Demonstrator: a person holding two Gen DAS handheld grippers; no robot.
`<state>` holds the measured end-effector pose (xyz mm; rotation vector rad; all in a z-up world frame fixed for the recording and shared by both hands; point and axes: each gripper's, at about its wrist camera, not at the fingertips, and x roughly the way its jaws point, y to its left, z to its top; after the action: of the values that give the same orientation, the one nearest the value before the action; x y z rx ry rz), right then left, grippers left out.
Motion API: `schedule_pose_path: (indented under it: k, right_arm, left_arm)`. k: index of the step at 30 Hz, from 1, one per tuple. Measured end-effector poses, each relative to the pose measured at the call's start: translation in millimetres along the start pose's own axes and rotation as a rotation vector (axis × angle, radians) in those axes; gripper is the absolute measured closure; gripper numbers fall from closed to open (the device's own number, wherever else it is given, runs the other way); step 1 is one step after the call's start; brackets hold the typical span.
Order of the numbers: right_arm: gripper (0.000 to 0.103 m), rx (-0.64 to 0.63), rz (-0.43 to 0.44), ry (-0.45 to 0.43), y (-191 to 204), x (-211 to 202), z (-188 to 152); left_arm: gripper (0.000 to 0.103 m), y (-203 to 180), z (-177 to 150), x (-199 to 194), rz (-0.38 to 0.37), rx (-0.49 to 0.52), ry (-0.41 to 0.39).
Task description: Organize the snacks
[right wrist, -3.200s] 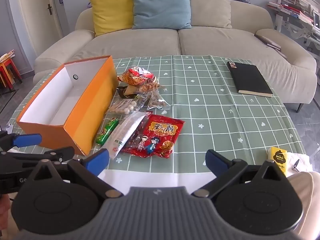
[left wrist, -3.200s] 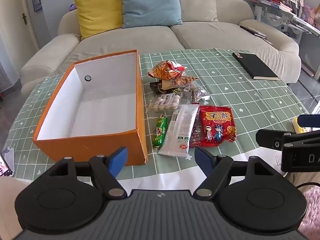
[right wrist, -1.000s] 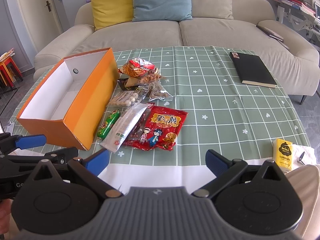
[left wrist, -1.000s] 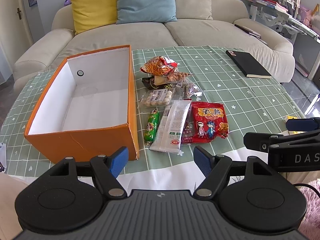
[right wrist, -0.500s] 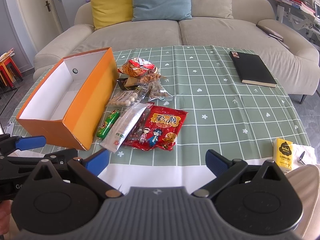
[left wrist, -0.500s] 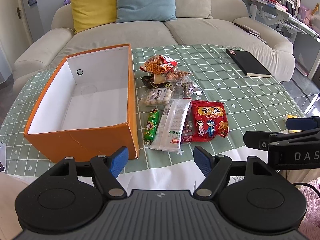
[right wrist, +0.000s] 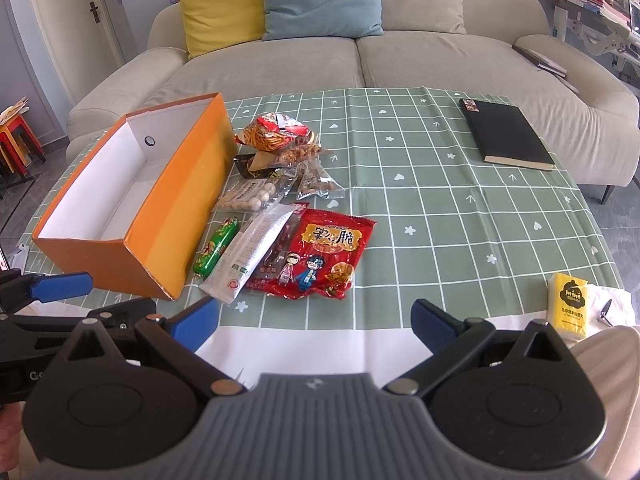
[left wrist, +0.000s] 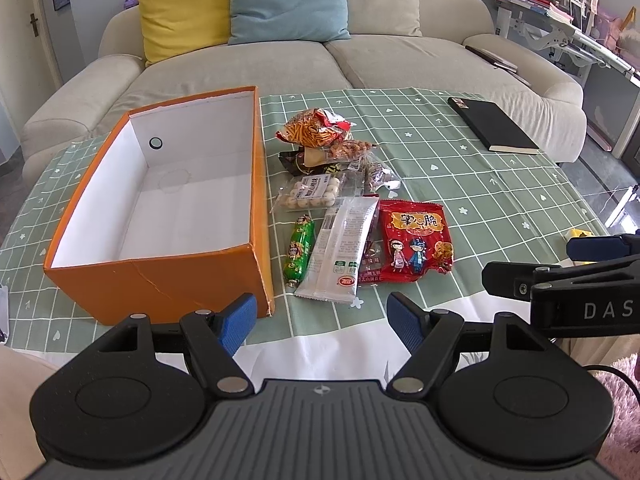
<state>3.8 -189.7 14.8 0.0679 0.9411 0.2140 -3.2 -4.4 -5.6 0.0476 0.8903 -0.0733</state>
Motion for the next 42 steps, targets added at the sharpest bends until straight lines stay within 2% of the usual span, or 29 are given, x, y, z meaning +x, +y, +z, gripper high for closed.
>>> schedule_pose_path:
  k: [3, 9, 11, 15, 17, 19, 22, 23, 31, 36, 42]
  right_arm:
    - [0.004, 0.004, 0.001, 0.003, -1, 1, 0]
    - [0.004, -0.001, -0.028, -0.011, -4, 5, 3]
    - [0.004, -0.017, -0.056, -0.033, -6, 7, 4]
    - [0.004, -0.043, -0.077, -0.082, -13, 13, 7]
    - [0.004, -0.036, -0.078, -0.094, -18, 19, 11]
    - [0.004, -0.001, -0.042, -0.090, -26, 27, 15]
    - [0.004, 0.073, 0.023, -0.051, -37, 45, 20]
    - [0.004, 0.091, 0.028, -0.036, -39, 52, 21]
    - [0.004, 0.141, 0.030, 0.026, -44, 100, 31]
    - [0.004, 0.111, 0.011, 0.094, -32, 130, 31]
    - [0.004, 0.050, 0.024, 0.110, -19, 150, 31]
  left_arm:
    - [0.022, 2, 0, 1, -0.039, -0.012, 0.005]
    - [0.045, 6, 0, 2, -0.127, -0.031, 0.003]
    - [0.052, 6, 2, 2, -0.137, -0.025, -0.009]
    - [0.055, 1, 6, 7, -0.116, 0.028, -0.045]
    - [0.056, -3, 9, 13, -0.116, 0.062, -0.060]
    - [0.055, -6, 12, 18, -0.116, 0.085, -0.064]
    - [0.039, -9, 17, 28, -0.137, 0.101, -0.075]
    - [0.038, -11, 19, 31, -0.140, 0.111, -0.078]
    - [0.035, -22, 18, 53, -0.107, 0.205, -0.063]
    - [0.035, -21, 20, 60, -0.107, 0.207, -0.040]
    - [0.035, -18, 21, 71, -0.117, 0.185, -0.006]
